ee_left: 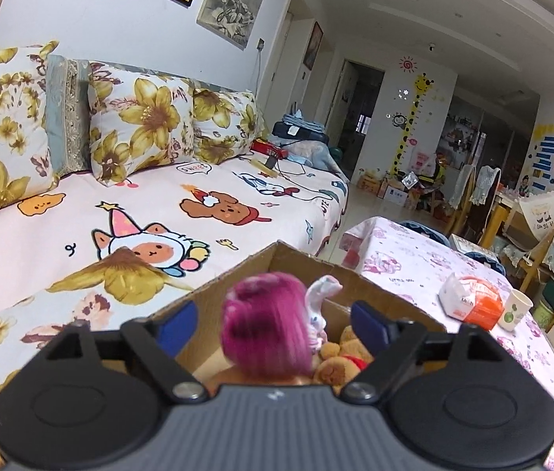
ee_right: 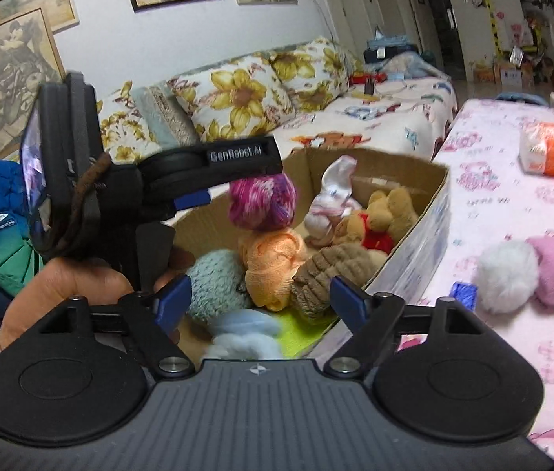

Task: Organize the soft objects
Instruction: 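Open both tools to drop the hat and slipper into the box, then move both tools back toward the white pom-pom and pink slipper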

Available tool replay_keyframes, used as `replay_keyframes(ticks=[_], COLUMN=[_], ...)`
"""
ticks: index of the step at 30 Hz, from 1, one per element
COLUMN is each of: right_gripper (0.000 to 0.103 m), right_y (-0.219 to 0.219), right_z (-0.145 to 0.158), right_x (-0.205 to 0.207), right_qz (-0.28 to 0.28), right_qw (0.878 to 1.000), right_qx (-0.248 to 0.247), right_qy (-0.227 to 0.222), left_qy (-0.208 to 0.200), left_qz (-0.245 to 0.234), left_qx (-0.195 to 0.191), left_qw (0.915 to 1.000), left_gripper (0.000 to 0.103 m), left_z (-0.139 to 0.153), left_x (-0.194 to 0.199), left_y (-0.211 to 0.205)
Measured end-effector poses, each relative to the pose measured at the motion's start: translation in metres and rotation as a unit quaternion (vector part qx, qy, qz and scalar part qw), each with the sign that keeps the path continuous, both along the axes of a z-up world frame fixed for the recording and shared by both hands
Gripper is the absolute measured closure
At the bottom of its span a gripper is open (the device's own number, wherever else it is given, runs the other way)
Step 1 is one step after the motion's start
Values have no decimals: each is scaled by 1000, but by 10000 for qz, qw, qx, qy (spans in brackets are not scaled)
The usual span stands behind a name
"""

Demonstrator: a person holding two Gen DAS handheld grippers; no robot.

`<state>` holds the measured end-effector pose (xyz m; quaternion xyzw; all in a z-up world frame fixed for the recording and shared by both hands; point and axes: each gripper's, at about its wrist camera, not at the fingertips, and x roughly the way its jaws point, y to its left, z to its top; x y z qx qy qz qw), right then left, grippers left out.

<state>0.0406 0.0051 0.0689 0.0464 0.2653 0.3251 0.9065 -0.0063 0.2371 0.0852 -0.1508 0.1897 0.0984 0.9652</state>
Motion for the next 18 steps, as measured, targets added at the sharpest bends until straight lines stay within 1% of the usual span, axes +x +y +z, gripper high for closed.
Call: replay_keyframes(ticks=[3, 6, 8, 14, 16, 17, 18], right_gripper=[2, 1, 1, 0, 0, 0, 0], right_y=[-5, -12, -16, -30, -32, -33, -35], right_z=[6, 9, 9, 3, 3, 2, 2], right_x=[-9, -13, -14, -11, -8, -7, -7], right_qz=[-110, -205, -266, -524, -612, -661, -711], right_qw=[9996, 9990, 9987, 9979, 9975, 9971, 9968], right_qx=[-110, -189, -226, -220, -196, -191, -190], right_qy=[-244, -363, -381, -312, -307, -314, -324], left_qy=[-2, 10, 3, -36, -46, -69, -96], left_qz=[-47, -122, -159, -345, -378, -385, -392], left_qx=[68, 123, 167, 261, 295, 316, 343], left_qw=[10000, 9998, 9997, 9991, 9988, 9987, 9986], left_gripper=[15, 14, 13, 12, 9, 5, 4], left_z=[1, 1, 2, 3, 3, 4, 4], left_x=[0, 2, 3, 2, 2, 1, 1], left_y=[-4, -8, -11, -23, -28, -29, -32])
